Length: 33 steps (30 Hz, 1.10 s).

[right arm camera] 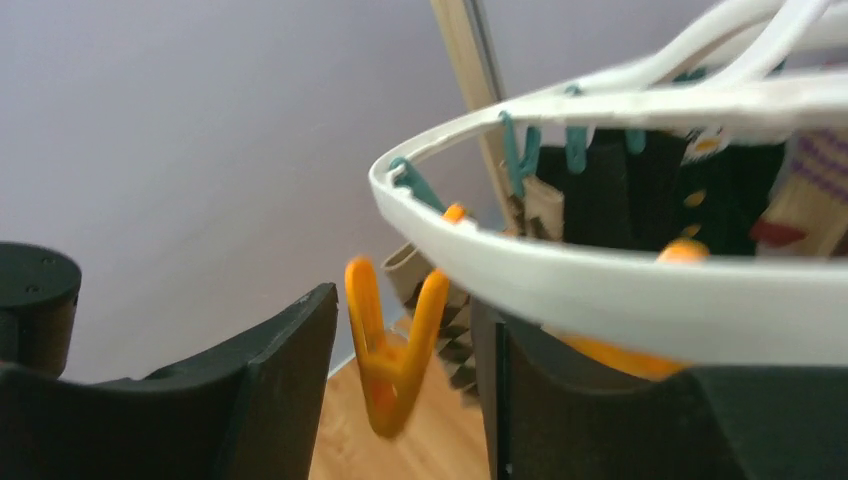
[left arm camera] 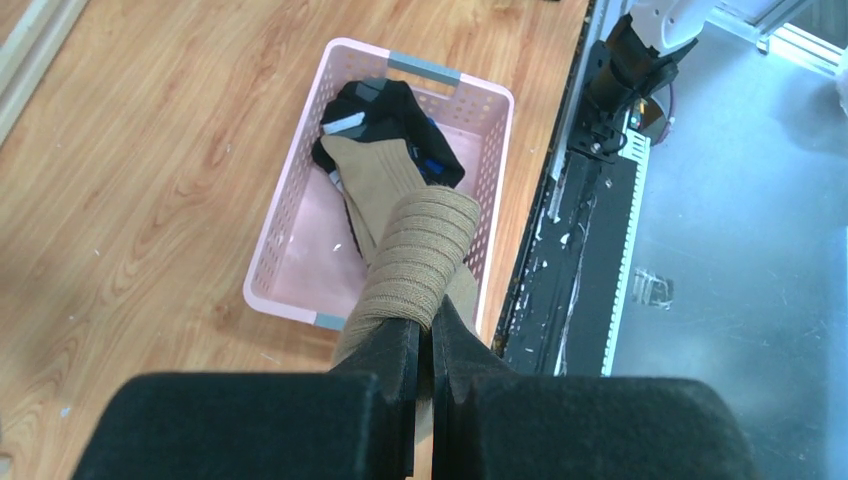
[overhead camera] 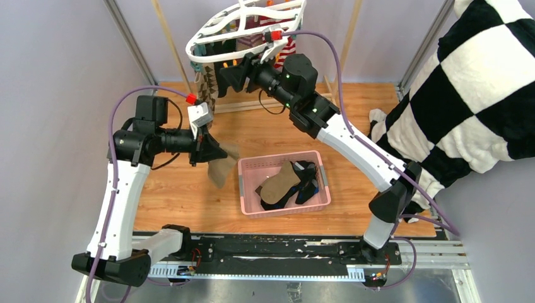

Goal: Remove the socks clipped to the hanger
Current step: Remove the sock from the hanger, then place the sock in the bin.

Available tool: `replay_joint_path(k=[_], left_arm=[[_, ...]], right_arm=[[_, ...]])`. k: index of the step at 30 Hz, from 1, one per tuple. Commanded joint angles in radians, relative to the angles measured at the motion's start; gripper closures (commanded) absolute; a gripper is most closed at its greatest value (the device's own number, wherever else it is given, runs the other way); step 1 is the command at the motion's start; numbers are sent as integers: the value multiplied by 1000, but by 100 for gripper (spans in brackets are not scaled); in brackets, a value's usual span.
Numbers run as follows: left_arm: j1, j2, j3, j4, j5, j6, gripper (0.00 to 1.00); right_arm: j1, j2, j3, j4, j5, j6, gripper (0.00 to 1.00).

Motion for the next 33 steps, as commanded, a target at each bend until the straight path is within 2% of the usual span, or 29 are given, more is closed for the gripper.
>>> replay_joint_path(k=[1,3,6,12,15,25,29,33], left_arm=[[-6,-31,-5,0,0,40,100],[-6,-33,-1,1,10,45,100],[-6,-35,-1,1,13,48,100],[-6,-38,-3,1,26,50,100],[-6,-41,5,1,28,45,100],[-6,-34,25,0,33,29,100],[-6,-33,27,1,29,27,100],[-6,-32,29,1,29,31,100]], right_arm=[[-14,-98,-146,54,-137,-21,34],[-17,-158,-270,122,-200,-46,23],[-29,-276,-464,240,-354,-68,12],[-33,-364,-666,365,-681,-111,5],[-35,-374,-739,449,-780,-96,4],[3,-312,-734,464,-879,-81,8],[21,-283,-713,468,-873,-70,14],[23,-256,-694,452,-859,-50,26]])
